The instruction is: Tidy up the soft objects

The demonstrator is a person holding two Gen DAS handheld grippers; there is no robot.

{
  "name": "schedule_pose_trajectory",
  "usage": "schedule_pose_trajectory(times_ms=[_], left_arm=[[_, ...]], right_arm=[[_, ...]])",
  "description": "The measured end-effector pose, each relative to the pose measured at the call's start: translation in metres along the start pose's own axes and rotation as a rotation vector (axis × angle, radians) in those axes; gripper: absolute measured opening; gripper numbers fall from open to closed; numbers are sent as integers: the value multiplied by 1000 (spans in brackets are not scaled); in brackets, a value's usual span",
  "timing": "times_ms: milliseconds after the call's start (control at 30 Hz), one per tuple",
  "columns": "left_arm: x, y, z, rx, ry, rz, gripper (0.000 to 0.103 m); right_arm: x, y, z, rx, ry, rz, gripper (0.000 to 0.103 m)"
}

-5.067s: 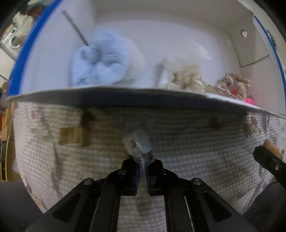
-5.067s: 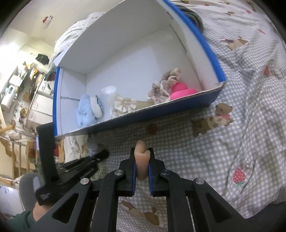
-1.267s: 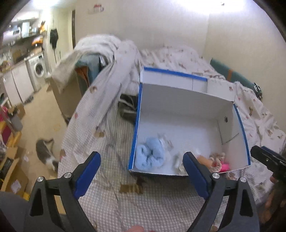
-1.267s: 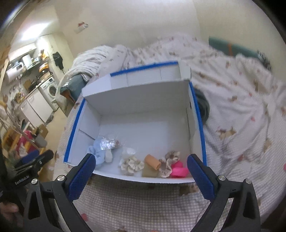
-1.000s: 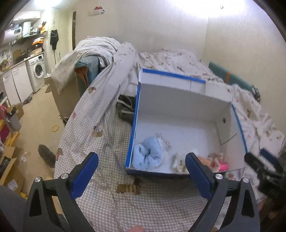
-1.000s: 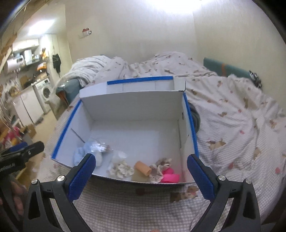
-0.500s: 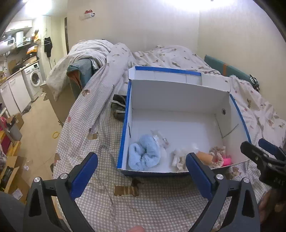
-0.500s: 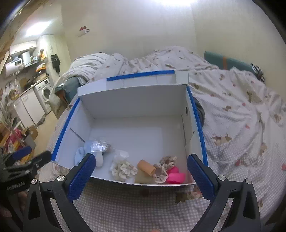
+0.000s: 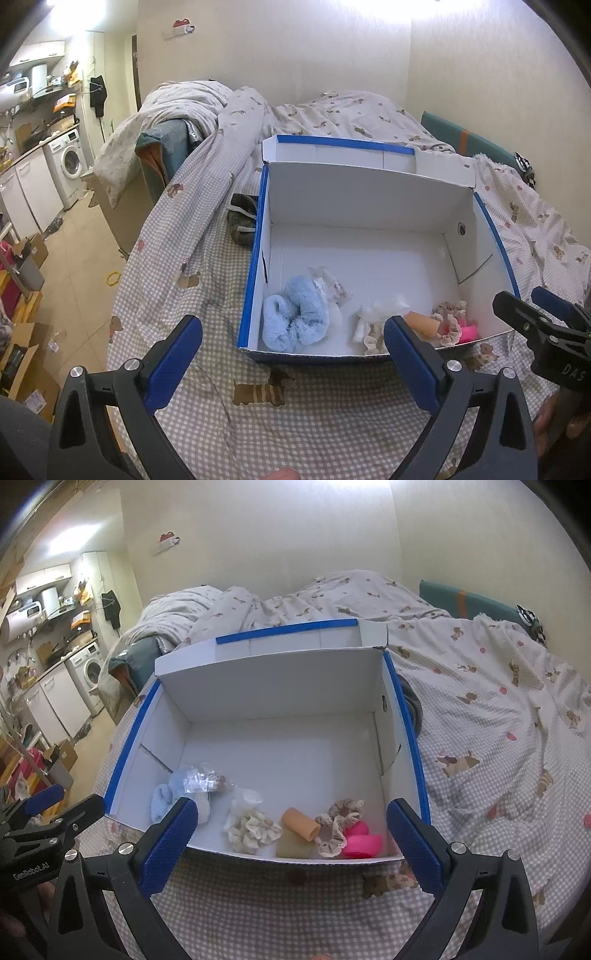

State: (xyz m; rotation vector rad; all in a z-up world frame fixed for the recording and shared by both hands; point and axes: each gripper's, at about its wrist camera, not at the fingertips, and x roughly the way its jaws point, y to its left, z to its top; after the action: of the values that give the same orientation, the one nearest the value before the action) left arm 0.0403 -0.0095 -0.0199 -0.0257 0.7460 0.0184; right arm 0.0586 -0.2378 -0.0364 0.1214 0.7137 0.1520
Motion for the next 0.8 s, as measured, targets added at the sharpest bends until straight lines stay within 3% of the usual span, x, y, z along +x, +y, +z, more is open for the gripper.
schedule_pose_trajectory(times_ms=[800], left_arm=[[0, 0, -1, -4, 5, -11, 98]], right_arm=[[1, 5, 2, -41, -1, -5, 103]])
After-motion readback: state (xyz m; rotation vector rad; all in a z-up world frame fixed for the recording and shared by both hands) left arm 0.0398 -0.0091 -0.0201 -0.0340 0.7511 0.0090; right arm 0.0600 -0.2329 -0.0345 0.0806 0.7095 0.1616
